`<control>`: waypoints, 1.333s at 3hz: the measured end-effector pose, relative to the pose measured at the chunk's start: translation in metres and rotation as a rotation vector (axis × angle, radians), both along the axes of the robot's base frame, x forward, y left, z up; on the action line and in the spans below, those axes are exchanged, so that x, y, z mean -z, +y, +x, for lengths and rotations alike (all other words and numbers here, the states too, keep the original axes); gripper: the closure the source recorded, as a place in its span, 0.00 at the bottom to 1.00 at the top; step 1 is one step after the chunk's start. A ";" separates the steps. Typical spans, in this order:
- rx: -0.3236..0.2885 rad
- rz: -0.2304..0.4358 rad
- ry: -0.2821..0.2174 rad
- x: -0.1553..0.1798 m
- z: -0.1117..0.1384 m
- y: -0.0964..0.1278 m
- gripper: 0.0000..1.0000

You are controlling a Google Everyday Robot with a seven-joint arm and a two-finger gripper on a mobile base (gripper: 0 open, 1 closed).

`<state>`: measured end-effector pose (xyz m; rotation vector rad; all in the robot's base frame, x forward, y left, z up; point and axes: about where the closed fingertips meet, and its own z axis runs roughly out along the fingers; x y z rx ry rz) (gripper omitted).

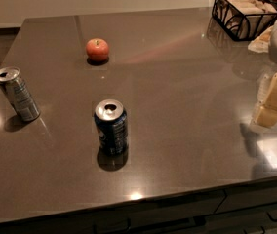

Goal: Move pepsi can near redbull can

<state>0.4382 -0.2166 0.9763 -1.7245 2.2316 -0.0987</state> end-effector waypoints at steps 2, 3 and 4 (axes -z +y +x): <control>-0.028 0.042 -0.020 0.000 0.003 0.018 0.00; -0.078 0.109 -0.030 0.007 0.007 0.055 0.00; -0.139 0.180 -0.018 0.020 0.009 0.102 0.00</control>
Offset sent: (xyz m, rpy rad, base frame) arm 0.0089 0.0478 -0.0065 0.1168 -0.0312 0.0775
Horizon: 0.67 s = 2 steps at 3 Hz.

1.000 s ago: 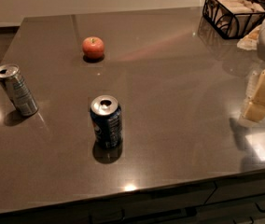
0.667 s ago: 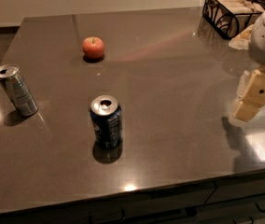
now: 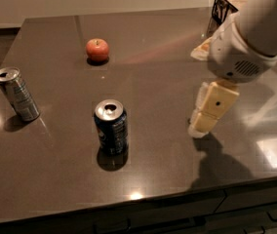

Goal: Move pepsi can near redbull can

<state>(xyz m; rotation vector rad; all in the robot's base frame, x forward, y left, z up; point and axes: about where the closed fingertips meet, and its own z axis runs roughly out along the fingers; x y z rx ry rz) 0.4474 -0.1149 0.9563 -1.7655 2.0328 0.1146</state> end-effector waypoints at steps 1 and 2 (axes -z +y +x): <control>-0.054 0.042 0.039 0.018 0.001 0.041 0.00; -0.099 0.089 0.073 0.030 -0.007 0.077 0.00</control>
Offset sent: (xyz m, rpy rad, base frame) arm -0.0161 0.1214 -0.0489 0.1585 0.1301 0.1570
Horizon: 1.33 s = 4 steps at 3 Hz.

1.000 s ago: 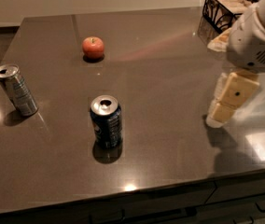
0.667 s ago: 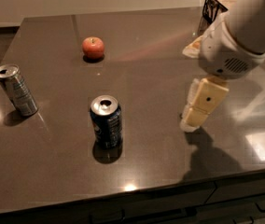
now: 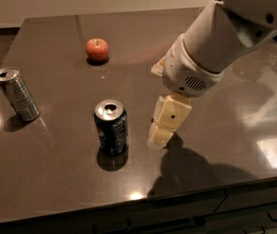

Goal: Move pepsi can near redbull can

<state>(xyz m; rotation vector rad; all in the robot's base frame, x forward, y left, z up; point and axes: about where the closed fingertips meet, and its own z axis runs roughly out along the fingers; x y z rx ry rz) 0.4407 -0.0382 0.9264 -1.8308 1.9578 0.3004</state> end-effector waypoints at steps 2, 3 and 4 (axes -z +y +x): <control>-0.079 0.117 0.010 0.008 -0.015 0.062 0.00; -0.112 0.144 0.014 0.012 -0.018 0.080 0.00; -0.138 0.156 0.025 0.017 -0.019 0.089 0.18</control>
Offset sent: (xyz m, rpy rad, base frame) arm -0.0189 0.0931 -0.0152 0.1907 0.0217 0.1195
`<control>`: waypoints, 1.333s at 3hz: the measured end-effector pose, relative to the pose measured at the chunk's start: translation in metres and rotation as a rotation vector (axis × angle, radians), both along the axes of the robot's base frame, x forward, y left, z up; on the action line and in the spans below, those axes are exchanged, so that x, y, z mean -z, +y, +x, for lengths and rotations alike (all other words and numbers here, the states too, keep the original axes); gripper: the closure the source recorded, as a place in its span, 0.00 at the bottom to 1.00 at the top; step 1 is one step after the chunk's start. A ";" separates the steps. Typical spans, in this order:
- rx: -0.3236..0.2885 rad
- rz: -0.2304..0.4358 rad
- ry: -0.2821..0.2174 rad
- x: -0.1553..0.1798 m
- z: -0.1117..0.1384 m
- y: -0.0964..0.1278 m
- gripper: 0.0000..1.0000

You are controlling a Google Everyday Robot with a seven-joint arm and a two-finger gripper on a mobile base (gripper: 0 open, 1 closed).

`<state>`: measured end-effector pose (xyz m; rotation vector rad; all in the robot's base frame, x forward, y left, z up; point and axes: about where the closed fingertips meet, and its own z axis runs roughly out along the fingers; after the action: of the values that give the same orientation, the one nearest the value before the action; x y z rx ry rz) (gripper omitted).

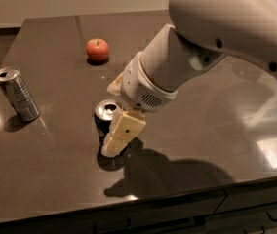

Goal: Move pepsi can near redbull can

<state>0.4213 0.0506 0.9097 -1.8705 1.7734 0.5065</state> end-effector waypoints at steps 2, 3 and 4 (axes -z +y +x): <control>-0.006 0.007 0.015 -0.004 0.003 0.001 0.65; 0.001 0.028 0.030 -0.016 0.013 0.006 0.87; 0.005 0.043 0.025 -0.030 0.032 0.025 1.00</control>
Offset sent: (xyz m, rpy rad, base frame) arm 0.0072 -0.0028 0.0081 0.0126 0.0364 -0.0019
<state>0.4535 0.0755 0.9395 -1.8379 1.7691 0.5636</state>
